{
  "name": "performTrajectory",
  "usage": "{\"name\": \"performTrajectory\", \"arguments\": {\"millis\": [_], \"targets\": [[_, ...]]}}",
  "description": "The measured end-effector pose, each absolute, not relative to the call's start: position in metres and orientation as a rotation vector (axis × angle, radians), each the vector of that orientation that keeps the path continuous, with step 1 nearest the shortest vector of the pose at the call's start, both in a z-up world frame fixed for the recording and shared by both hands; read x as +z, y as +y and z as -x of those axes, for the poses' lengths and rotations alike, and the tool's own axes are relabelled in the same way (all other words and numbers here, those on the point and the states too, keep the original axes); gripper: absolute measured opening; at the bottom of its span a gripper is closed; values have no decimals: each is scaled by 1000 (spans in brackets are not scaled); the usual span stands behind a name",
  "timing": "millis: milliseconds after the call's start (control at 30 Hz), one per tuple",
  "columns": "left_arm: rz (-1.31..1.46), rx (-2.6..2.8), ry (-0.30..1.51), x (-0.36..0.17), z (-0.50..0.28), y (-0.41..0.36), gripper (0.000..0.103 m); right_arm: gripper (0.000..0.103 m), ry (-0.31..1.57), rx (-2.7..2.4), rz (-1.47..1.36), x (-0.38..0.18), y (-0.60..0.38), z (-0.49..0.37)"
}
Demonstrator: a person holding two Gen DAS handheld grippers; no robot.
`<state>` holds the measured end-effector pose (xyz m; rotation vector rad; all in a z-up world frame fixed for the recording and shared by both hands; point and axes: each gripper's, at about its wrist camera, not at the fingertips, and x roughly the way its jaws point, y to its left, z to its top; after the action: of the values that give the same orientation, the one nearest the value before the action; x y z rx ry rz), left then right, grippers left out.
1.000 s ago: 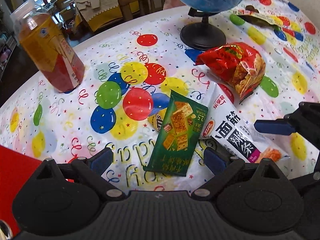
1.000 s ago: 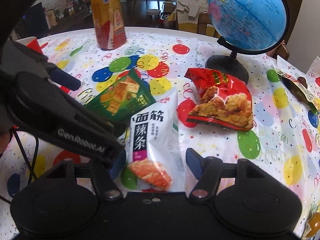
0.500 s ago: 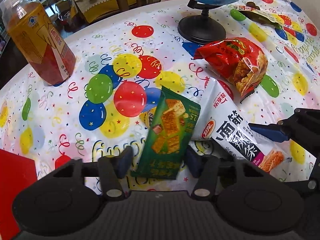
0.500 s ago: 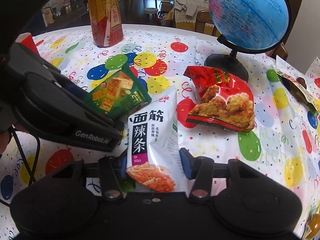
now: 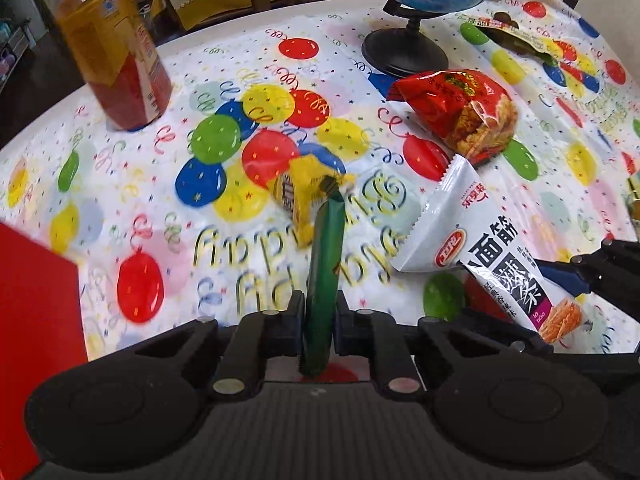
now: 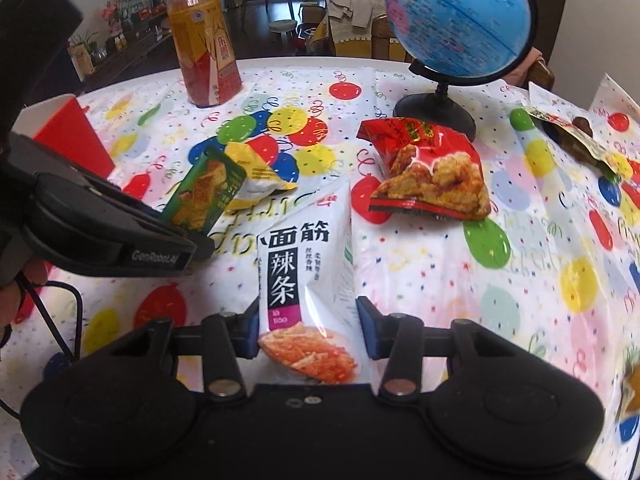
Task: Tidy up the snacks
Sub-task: 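Carry the white bag and green wafer stick into the box and open both tools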
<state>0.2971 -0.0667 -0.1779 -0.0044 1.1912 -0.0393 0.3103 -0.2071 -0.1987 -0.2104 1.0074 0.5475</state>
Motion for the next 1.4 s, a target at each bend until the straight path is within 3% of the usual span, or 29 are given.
{"name": "performTrajectory", "arguments": {"millis": [633, 1400], "targets": [[110, -27, 1131, -109, -201, -32, 12, 40, 942, 556, 144, -120, -195, -226], [184, 94, 1015, -38, -103, 118, 12, 40, 840, 681, 150, -52, -51, -157]]}}
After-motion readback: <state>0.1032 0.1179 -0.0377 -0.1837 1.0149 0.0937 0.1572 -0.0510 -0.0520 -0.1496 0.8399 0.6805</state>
